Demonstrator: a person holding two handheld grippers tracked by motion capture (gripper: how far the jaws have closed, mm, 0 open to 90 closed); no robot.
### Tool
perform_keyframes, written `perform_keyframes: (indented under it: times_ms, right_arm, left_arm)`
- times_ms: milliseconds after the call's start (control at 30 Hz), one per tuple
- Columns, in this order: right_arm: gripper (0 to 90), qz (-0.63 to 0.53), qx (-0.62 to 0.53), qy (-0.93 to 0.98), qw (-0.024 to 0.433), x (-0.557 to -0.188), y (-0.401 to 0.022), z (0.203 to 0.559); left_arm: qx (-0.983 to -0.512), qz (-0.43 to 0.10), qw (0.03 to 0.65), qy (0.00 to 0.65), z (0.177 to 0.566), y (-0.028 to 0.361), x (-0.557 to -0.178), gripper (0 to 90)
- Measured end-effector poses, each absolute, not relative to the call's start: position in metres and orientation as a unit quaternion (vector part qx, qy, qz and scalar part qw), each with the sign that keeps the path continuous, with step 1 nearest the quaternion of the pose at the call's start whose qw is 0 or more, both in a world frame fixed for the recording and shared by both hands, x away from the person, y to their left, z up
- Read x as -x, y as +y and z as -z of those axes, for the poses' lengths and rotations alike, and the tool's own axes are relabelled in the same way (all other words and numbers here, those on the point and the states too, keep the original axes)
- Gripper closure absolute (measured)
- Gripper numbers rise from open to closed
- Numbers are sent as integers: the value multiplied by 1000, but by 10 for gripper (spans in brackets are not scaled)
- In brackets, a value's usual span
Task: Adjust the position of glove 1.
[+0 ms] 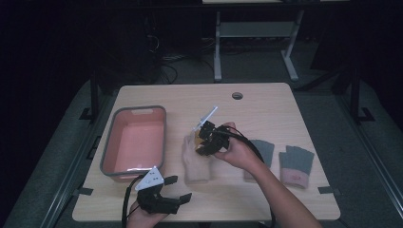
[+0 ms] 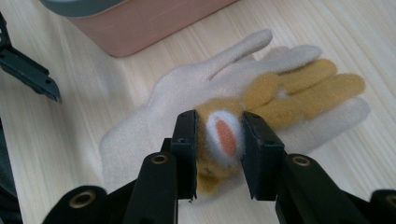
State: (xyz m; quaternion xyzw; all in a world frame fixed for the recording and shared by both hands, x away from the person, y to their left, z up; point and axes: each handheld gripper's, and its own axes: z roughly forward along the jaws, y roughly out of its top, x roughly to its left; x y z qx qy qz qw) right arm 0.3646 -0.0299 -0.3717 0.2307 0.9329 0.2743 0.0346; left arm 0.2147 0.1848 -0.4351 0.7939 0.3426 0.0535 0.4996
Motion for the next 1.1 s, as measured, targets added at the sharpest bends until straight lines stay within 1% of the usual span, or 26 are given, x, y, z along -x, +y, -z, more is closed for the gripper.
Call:
perform_keyframes:
  times_ms: [300,600,767,833,933,1100]
  right_arm:
    - [673,-266,-235,935,24,-371,-21,382]
    - [643,-258,-240,936,13,-374,-20,395]
    - [576,-260,-240,935,18,-375,-19,396]
    - [567,-260,-239,935,19,-375,-18,396]
    - [504,-264,-238,934,27,-378,-13,395]
    - [468,-266,-231,935,25,-380,-4,397]
  left_arm:
    - [-794,-56,499,342,434,187,-215,175]
    - [-795,-57,499,340,435,186,-215,176]
    - [-795,-55,499,341,435,185,-215,175]
    - [-795,-55,499,341,435,185,-215,175]
    - [-795,-57,499,341,435,186,-215,175]
    - [-794,-53,499,345,435,185,-215,175]
